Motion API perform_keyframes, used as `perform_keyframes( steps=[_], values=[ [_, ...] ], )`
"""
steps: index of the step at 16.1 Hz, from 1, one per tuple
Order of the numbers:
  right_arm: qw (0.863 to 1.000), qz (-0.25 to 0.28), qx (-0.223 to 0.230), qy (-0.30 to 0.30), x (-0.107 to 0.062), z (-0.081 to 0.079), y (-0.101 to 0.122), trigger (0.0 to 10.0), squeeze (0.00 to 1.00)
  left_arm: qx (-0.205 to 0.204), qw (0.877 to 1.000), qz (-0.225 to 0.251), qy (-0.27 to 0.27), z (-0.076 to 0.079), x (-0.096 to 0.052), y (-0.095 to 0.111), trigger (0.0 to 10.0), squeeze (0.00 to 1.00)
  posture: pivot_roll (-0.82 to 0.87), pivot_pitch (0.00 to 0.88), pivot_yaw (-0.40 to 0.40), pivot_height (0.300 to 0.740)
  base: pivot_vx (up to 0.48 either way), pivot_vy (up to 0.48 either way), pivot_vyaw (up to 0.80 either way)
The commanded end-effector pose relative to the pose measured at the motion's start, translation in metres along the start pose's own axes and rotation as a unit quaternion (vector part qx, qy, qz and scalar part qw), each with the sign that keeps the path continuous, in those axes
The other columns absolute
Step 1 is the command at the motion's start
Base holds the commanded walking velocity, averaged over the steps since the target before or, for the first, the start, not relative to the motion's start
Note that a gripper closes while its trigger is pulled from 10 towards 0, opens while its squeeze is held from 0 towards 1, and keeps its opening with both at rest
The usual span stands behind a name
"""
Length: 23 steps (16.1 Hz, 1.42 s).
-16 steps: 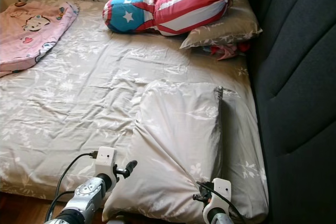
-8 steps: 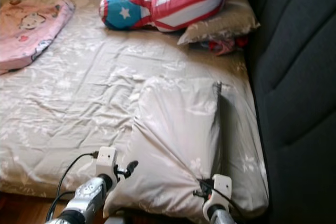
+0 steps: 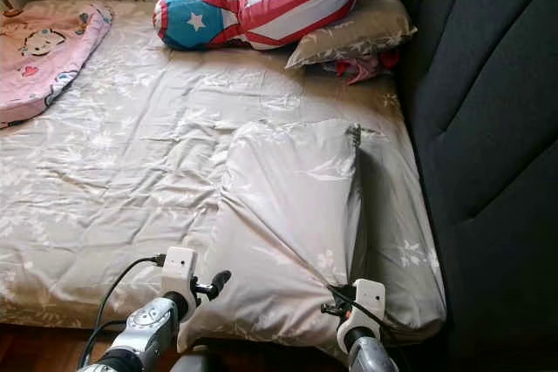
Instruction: Clean up the room
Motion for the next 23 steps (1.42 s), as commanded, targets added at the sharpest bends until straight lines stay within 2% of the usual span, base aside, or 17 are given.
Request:
perform_keyframes(
  steps=[1, 8, 9, 13, 14, 15, 16, 18, 22, 23],
  values=[
    [0.999, -0.039, 0.009, -0.015, -0.010, 0.007, -0.023, 10.0, 0.00, 0.007, 1.000, -0.011, -0.008, 0.002, -0.001, -0.006, 10.0, 0.00, 0.00, 0.194, -0.009, 0.663, 0.000, 0.000, 0.00],
    [0.999, -0.033, 0.006, -0.017, -0.010, 0.007, -0.023, 10.0, 0.00, 0.006, 1.000, -0.014, -0.016, 0.022, 0.008, 0.004, 10.0, 0.00, 0.01, 0.202, -0.005, 0.663, 0.000, 0.000, 0.00],
    [0.999, -0.052, 0.002, -0.015, -0.009, 0.006, -0.027, 10.0, 0.00, 0.006, 1.000, -0.014, -0.017, 0.024, 0.008, 0.005, 10.0, 0.00, 0.01, 0.203, -0.005, 0.663, 0.000, 0.000, 0.00],
    [0.999, -0.033, 0.002, -0.016, -0.009, 0.005, -0.023, 10.0, 0.00, 0.009, 1.000, -0.013, -0.022, 0.044, 0.010, 0.007, 10.0, 0.00, 0.01, 0.202, -0.002, 0.648, 0.000, 0.000, 0.00],
    [0.999, -0.035, 0.001, -0.016, -0.009, 0.005, -0.023, 10.0, 0.00, 0.010, 1.000, -0.012, -0.021, 0.043, 0.010, 0.007, 10.0, 0.00, 0.01, 0.202, -0.002, 0.648, 0.000, 0.000, 0.00],
    [0.999, -0.034, 0.001, -0.017, -0.009, 0.006, -0.023, 10.0, 0.00, 0.010, 1.000, -0.011, -0.018, 0.034, 0.008, 0.004, 10.0, 0.00, 0.01, 0.202, -0.002, 0.648, 0.000, 0.000, 0.00],
    [0.999, -0.035, 0.001, -0.018, -0.009, 0.006, -0.023, 10.0, 0.00, 0.009, 1.000, -0.010, -0.017, 0.030, 0.008, 0.004, 10.0, 0.00, 0.01, 0.202, -0.002, 0.648, 0.000, 0.000, 0.00],
    [0.999, -0.033, 0.001, -0.018, -0.009, 0.006, -0.023, 10.0, 0.00, -0.006, 1.000, -0.001, -0.011, 0.029, 0.007, 0.005, 10.0, 0.00, 0.01, 0.202, -0.002, 0.648, 0.000, 0.000, 0.00],
    [0.999, -0.034, 0.001, -0.016, -0.010, 0.006, -0.023, 10.0, 0.00, -0.006, 1.000, 0.001, -0.013, 0.028, 0.007, 0.004, 10.0, 0.00, 0.01, 0.192, -0.001, 0.648, 0.000, 0.000, 0.00],
    [0.999, -0.049, -0.001, -0.012, -0.009, 0.004, -0.026, 10.0, 0.00, -0.005, 1.000, 0.001, -0.013, 0.028, 0.006, 0.004, 10.0, 0.00, 0.01, 0.192, -0.001, 0.644, 0.000, 0.000, 0.00]
  ],
)
Point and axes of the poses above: a point about 5 cm out from each wrist's last joint towards the gripper, its own x axis pointing out of the wrist towards the gripper, its own y axis along the axis of the wrist's last joint, z = x × y, the point moved 2 cm from there along x, pointing out of the wrist towards the gripper, and after that the axes turned 10 degrees about x, right-handed, at the moved point
